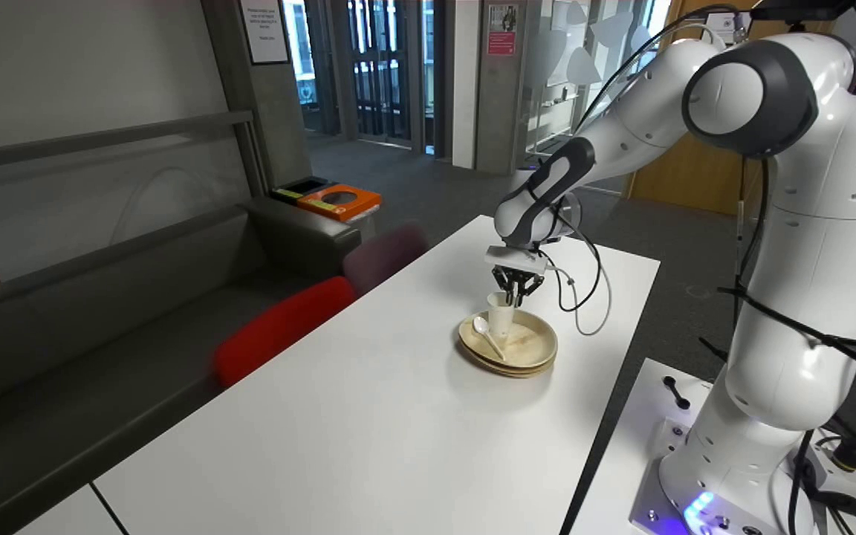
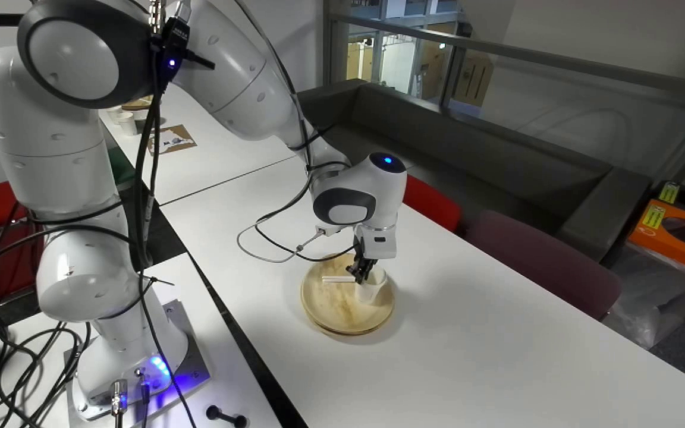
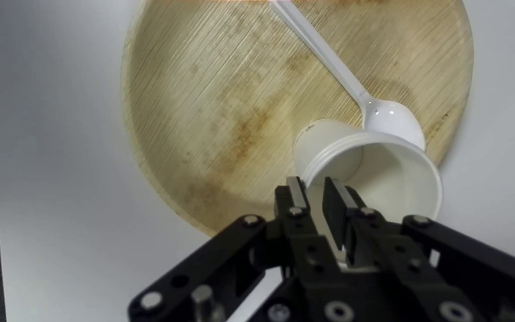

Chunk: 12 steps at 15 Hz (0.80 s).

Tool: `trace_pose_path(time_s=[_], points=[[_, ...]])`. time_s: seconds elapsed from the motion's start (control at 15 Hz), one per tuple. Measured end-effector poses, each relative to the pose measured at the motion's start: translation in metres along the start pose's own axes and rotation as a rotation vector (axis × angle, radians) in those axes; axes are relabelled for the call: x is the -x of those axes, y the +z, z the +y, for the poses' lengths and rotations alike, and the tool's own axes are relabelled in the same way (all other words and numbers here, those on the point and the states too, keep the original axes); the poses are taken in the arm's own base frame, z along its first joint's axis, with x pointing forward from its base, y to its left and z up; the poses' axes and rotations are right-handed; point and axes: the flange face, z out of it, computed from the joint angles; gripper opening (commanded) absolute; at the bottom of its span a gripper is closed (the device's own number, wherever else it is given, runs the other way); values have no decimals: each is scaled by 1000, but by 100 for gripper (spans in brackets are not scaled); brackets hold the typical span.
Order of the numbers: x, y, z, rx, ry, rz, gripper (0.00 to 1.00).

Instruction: Remove the cup from the plate

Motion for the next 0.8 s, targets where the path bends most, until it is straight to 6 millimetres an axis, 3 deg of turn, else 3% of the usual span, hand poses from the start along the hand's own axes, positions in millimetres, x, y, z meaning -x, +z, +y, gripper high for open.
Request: trace_pose_path(time_s=[0.27,0.6,0.8], points=[[0,0,0,0,0,0,1],[0,0,0,1,-1,1,34],[0,0,0,1,-2,1,37]])
